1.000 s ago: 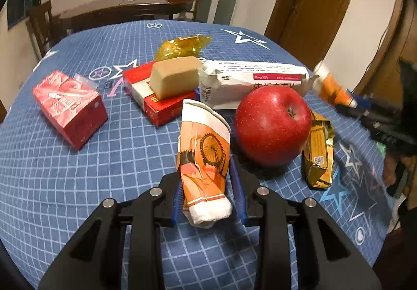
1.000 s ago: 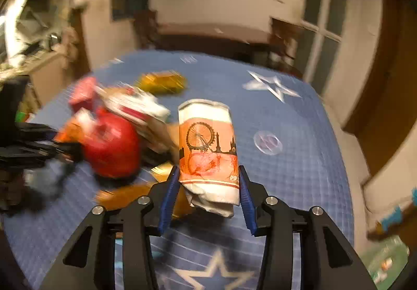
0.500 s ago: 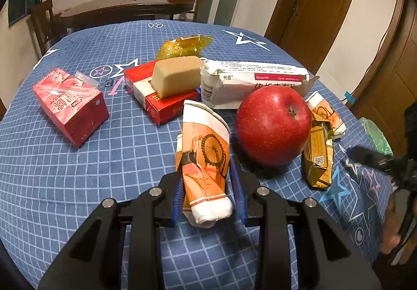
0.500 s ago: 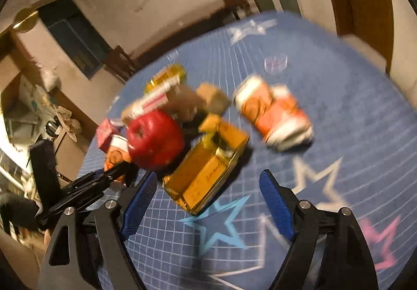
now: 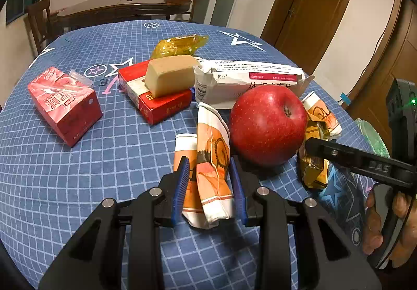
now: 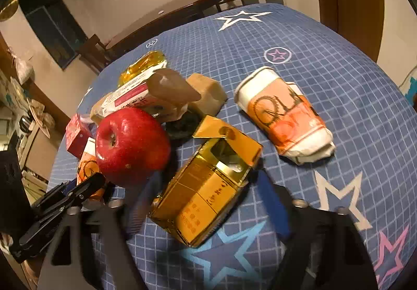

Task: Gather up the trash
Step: 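Grasp the crumpled orange paper cup with the left tool while the right tool grasps the gold box, then lift the orange cup and gold box and carry both over the green bin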

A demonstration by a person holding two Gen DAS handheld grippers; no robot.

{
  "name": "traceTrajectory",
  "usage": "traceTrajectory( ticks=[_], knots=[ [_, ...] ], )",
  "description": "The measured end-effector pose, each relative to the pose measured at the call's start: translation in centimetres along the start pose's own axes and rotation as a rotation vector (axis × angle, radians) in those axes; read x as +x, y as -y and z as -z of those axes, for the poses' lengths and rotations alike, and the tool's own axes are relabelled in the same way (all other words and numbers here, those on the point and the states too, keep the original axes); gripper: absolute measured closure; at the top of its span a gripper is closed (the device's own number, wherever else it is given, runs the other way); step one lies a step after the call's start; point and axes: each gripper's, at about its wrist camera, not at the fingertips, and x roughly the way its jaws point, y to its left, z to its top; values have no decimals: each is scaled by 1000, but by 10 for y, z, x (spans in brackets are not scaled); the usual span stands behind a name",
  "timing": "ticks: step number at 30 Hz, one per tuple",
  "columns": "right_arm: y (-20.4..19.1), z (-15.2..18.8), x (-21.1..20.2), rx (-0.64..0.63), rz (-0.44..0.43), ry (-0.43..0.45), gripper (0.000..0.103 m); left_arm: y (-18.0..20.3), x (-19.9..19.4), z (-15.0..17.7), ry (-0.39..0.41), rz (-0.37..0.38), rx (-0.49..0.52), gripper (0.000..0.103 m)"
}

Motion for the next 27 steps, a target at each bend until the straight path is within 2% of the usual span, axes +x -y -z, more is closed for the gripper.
traceTrajectory(
  ticks=[4,7,10,17,21,25,27],
  knots=[
    [3,0,1,2,-51,13,50,3,-3,1,8,2,11,81],
    [3,5,-12,-20,-63,43,60,7,-4,3,13,-14,23,82],
    [-1,10,-29,-60,-59,88,64,10,-7,5,21,-18,23,82],
    [-19,27,-67,-178,-45,194,67,8,-28,15,81,-50,-6,92],
    [-27,44,-85,-239,-17,249,67,15,-42,23,129,-51,-15,93],
    [-28,53,-86,-274,-22,196,67,17,-45,33,93,-20,-22,93],
    [-30,54,-78,-297,-30,139,65,13,-42,37,60,-11,-28,87]
  ],
)
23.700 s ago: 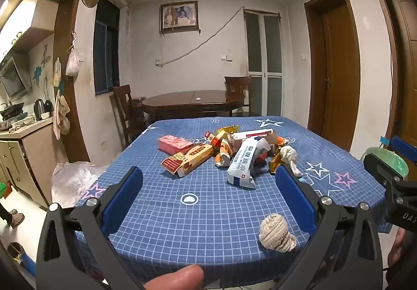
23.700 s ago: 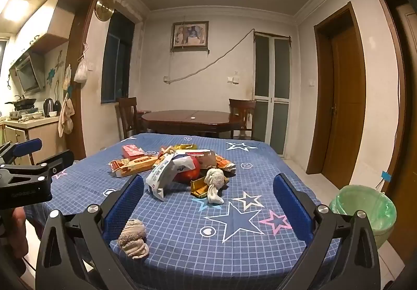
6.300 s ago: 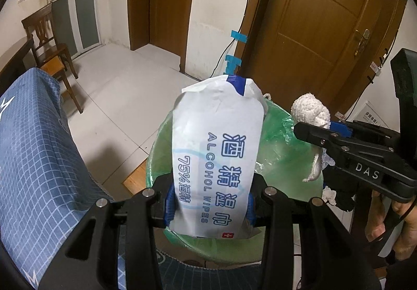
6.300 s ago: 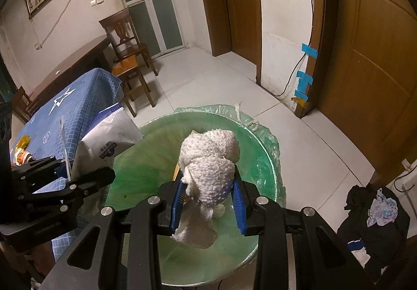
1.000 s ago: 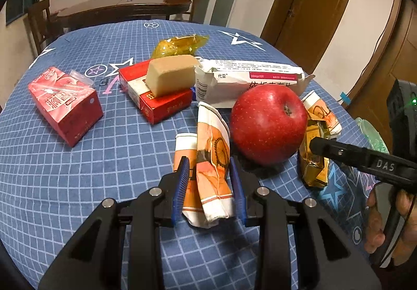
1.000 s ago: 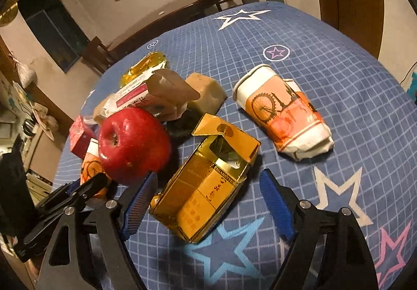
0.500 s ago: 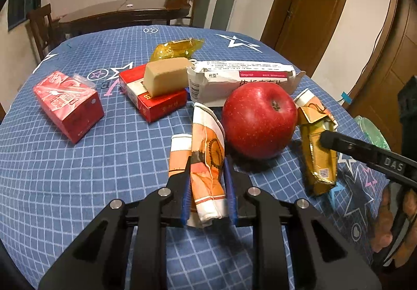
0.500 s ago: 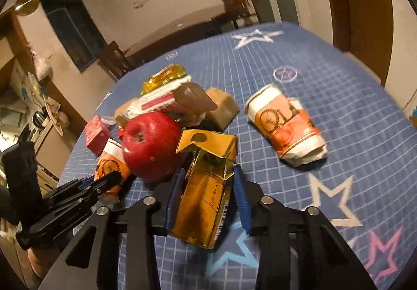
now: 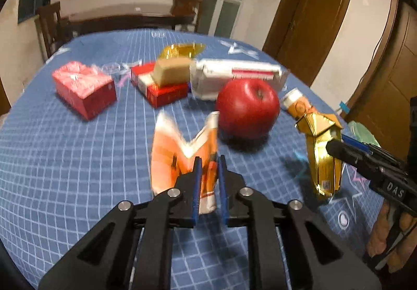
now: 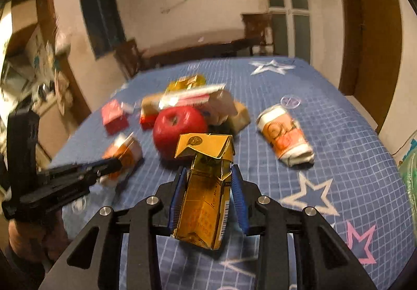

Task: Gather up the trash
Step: 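Lift the orange cup and gold box and carry both over the green bin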

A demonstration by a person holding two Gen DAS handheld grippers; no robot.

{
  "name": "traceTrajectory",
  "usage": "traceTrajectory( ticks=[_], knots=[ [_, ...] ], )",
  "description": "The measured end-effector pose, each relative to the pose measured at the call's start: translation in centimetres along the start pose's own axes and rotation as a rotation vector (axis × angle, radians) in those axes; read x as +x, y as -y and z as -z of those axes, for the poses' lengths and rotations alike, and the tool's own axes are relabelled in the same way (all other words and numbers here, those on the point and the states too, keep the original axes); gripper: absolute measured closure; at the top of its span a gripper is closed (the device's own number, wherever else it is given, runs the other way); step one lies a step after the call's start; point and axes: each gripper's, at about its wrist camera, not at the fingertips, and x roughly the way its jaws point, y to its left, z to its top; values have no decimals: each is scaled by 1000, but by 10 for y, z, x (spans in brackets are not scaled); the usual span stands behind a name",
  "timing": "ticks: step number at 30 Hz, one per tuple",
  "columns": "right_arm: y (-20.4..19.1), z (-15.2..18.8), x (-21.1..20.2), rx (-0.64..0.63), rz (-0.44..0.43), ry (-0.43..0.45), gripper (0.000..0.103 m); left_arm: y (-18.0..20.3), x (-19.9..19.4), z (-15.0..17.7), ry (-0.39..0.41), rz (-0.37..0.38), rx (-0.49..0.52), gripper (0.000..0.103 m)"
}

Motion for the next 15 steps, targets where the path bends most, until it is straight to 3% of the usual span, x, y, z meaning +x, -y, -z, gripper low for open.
traceTrajectory(
  ticks=[4,6,9,11,12,13,15],
  knots=[
    [-4,7,16,-29,-5,-79,58,-2,7,-2,-24,-34,5,76],
    [-4,10,24,-22,-17,-114,53,-2,14,-5,-36,-48,23,64],
    [-5,14,32,-28,-10,-139,45,-2,20,-9,-49,-57,40,58],
    [-4,16,35,-28,-9,-147,46,-4,24,-12,-49,-66,39,58],
    [-3,17,36,-28,-14,-148,54,-5,24,-13,-50,-66,38,60],
    [-2,18,36,-24,-16,-142,55,-4,23,-12,-51,-72,43,64],
    [-4,19,35,-24,-11,-120,58,-6,23,-12,-50,-107,47,86]
  ],
)
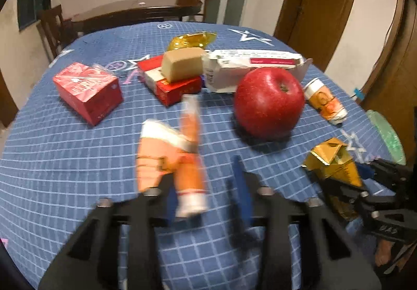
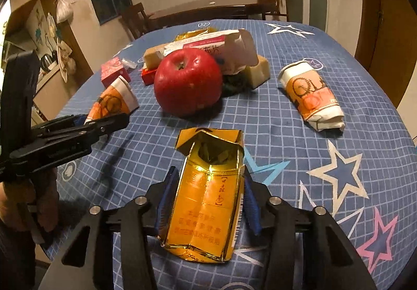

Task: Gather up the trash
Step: 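Lift the orange cup and gold box and carry both over the green bin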

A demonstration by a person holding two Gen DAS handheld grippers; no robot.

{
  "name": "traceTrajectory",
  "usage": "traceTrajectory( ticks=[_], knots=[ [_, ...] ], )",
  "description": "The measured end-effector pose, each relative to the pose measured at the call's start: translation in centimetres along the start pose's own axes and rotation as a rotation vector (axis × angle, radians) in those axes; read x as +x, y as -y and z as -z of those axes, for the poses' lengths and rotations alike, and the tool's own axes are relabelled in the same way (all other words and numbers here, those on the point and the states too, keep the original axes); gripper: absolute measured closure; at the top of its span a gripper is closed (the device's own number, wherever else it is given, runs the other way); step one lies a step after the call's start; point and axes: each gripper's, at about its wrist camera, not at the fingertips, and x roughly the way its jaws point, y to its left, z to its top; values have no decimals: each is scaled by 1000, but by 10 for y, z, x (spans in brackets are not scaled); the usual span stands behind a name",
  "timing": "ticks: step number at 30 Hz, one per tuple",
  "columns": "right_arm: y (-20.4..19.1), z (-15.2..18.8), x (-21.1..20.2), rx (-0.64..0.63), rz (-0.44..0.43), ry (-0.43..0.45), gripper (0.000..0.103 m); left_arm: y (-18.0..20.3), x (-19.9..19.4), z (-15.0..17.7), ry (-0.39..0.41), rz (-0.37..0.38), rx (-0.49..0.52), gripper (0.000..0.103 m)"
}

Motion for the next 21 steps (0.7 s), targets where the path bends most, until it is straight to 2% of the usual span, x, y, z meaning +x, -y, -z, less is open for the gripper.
traceTrajectory(
  ticks=[2,6,9,15,21],
  knots=[
    [-1,3,-3,-2,0,26,60,-5,-2,0,6,4,-22,91],
    [-6,5,-22,-9,16,126,61,-7,-11,4,33,-7,-19,91],
    [-12,5,-39,-22,45,208,61,0,-27,8,89,-5,1,91],
    [-20,1,-84,-42,89,378,61,30,-81,16,278,-8,27,91],
    [-34,-4,-127,-74,117,490,61,56,-120,17,429,-28,25,91]
  ],
)
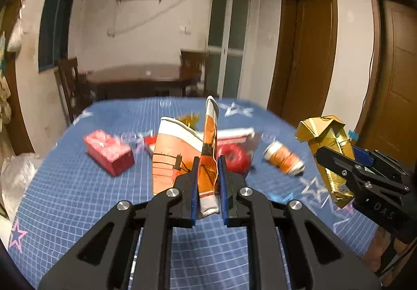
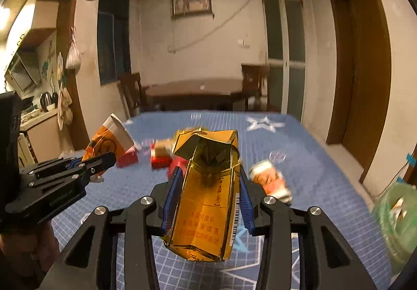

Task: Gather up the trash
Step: 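Lift the orange cup and gold box and carry both over the green bin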

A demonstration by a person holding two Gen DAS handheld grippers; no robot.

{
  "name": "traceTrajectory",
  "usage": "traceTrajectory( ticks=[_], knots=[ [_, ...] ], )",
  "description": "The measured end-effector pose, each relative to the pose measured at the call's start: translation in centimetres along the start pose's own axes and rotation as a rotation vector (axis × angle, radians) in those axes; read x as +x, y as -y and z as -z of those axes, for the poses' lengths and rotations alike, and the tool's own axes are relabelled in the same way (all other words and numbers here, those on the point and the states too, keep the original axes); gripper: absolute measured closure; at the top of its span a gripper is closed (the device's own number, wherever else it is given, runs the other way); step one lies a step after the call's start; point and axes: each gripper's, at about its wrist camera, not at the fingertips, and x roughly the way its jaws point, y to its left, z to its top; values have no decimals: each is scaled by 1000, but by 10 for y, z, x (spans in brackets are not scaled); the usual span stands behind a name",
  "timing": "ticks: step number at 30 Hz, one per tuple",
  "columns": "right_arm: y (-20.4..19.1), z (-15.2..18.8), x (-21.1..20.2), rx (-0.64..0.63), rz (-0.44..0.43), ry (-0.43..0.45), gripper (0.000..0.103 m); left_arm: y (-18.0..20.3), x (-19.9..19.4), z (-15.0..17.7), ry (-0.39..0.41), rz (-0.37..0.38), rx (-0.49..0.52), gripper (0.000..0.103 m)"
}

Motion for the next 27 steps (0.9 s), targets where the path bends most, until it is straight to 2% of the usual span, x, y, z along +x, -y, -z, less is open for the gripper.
traceTrajectory(
  ticks=[4,15,27],
  knots=[
    [-2,-12,-18,-15,8,37,60,13,-12,-8,49,0,2,91],
    [16,-27,-53,-3,40,61,60,39,-17,-22,81,30,29,91],
    [87,-46,-83,28,124,69,60,89,5,-35,83,114,71,91]
  ],
)
